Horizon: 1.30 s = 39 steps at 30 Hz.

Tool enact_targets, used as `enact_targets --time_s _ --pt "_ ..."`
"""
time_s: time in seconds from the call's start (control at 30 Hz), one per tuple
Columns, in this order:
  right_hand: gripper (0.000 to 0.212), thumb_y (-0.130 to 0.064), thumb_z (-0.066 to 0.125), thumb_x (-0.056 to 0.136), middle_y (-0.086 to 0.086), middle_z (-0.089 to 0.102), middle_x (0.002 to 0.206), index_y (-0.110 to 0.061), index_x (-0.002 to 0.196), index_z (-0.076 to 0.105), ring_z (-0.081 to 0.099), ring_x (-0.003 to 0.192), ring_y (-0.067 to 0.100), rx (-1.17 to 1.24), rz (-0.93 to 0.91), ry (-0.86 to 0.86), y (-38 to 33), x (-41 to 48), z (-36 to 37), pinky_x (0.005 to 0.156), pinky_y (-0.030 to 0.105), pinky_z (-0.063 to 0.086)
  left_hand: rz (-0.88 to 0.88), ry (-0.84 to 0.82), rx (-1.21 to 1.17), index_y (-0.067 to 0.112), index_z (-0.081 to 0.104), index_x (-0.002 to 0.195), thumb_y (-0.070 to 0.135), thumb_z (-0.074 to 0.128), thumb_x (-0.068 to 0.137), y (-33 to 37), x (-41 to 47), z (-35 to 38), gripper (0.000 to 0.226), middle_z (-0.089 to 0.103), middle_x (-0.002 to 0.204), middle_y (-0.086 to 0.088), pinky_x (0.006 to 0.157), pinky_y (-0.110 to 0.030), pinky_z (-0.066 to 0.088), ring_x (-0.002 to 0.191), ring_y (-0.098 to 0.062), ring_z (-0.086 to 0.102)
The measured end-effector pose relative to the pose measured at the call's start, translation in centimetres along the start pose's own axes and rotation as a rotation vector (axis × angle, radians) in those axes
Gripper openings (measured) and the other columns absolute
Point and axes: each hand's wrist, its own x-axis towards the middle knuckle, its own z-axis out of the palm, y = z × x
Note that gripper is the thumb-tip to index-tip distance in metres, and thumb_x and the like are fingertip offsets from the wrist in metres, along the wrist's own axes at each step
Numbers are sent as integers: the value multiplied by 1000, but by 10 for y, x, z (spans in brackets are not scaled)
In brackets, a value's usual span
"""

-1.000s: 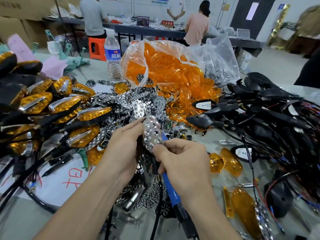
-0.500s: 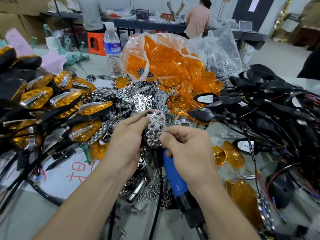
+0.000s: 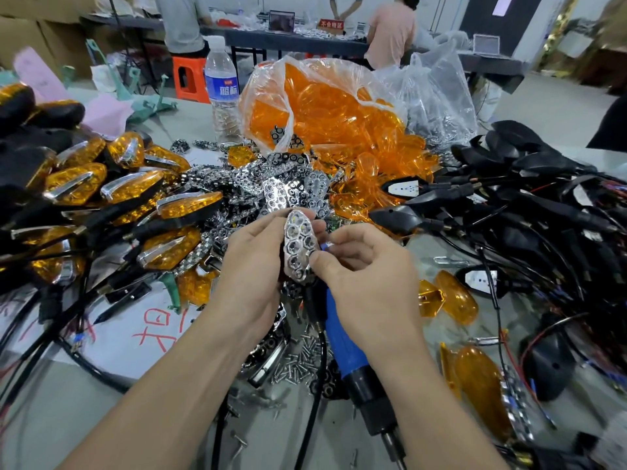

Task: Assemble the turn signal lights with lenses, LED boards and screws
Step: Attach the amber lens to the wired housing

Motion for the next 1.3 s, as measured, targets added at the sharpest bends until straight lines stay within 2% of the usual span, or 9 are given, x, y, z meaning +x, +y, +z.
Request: enact_targets --time_s 0.2,0.33,0.47,0.67,0.8,0.9,1.0,1.17,1.3 --pt "16 -15 77 87 -16 74 83 -30 92 76 70 84 1 0 -45 -30 2 -1 0 79 23 58 -92 -140 -46 16 81 105 45 45 95 -3 1 -3 47 77 118 -12 87 -37 63 108 -28 74" --pt "15 -14 77 88 -15 75 81 -28 91 77 71 80 2 14 -37 2 4 -1 0 77 28 60 -103 -145 4 20 84 98 17 52 98 0 7 2 32 79 112 -9 84 -38 61 112 -33 72" --pt "16 -18 79 88 -13 77 87 -27 101 78 73 85 3 50 -22 -27 4 -1 -1 82 32 61 -47 -217 -25 12 81 108 -2 55 95 2 1 -3 32 76 118 -16 91 -36 62 112 -27 73" --pt "23 -17 81 87 -16 77 92 -32 104 77 73 89 2 77 -79 -69 8 -1 -1 82 30 62 2 -191 -53 10 79 104 -7 51 97 3 -1 1 34 78 106 -15 78 -27 61 96 -20 74" --pt "39 -6 85 80 -22 78 86 -43 88 76 75 83 0 152 -69 -31 9 0 -2 77 22 61 26 -209 16 8 76 110 -8 51 97 5 -3 1 32 78 108 -15 86 -28 60 100 -19 73" --pt "34 -5 86 79 -17 79 88 -33 97 82 76 84 2 184 -43 -13 12 0 -1 81 29 64 35 -193 90 9 75 115 -6 53 99 6 -3 2 31 77 113 -16 95 -34 59 103 -19 72" --pt "34 -5 86 80 -14 80 93 -28 105 82 76 89 4 198 -39 -43 11 2 0 85 33 63 49 -158 150 12 77 114 -6 58 96 8 -2 -1 32 76 112 -19 92 -37 56 100 -24 70" --pt "45 -5 84 82 -25 78 92 -46 97 77 74 90 -4 173 -129 -145 3 1 -6 79 12 56 52 -140 95 11 79 106 -11 60 93 12 -2 -4 32 78 91 -11 70 -23 58 81 -16 71" --pt "60 1 88 75 -27 77 89 -58 82 76 74 89 -6 210 -111 -94 2 0 -5 80 8 54 55 -158 102 13 80 106 -11 61 92 11 -2 -4 33 79 98 -15 71 -25 59 84 -19 72"
